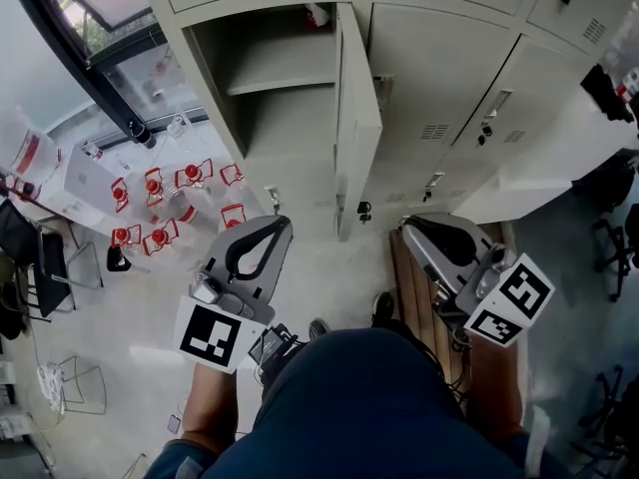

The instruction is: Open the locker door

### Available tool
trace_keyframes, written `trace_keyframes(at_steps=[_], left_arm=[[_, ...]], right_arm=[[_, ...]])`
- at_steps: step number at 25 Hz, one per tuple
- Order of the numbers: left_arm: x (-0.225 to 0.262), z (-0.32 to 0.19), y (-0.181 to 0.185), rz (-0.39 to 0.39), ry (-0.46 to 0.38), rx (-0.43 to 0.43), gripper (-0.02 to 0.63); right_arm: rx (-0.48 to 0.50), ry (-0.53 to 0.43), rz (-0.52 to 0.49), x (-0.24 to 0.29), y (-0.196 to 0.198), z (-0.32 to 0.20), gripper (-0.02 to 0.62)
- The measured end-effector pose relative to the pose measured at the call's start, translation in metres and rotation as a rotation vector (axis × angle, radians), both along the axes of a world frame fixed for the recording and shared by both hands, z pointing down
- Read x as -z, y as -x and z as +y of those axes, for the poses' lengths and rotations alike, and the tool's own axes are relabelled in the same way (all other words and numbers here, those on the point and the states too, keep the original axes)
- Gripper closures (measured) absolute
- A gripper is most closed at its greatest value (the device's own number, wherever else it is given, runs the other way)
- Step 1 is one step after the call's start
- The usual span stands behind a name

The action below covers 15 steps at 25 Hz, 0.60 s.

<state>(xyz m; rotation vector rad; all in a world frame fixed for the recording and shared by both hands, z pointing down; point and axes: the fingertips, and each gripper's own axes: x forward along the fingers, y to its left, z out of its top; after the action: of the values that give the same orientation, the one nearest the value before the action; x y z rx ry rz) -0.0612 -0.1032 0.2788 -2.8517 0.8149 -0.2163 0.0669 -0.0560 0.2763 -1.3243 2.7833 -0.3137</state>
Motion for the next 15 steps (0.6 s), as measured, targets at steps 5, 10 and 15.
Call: trace_keyframes(at_steps=[5, 10, 15], left_arm=[[-0.002, -0.010, 0.009, -0.022, 0.008, 0.019, 0.589], [-0.010, -0.023, 0.018, -0.038, 0.029, 0.048, 0.589], [-0.016, -0.036, 0.025, -0.037, 0.027, 0.063, 0.589]], right_arm=[[0.012, -0.004, 0.047, -0.002, 0.000, -0.004, 0.558], [0.009, 0.008, 0.060, -0.005, -0.004, -0.010, 0.558], [0.011, 0.025, 0.056, -0.012, -0.002, -0.021, 0.558]])
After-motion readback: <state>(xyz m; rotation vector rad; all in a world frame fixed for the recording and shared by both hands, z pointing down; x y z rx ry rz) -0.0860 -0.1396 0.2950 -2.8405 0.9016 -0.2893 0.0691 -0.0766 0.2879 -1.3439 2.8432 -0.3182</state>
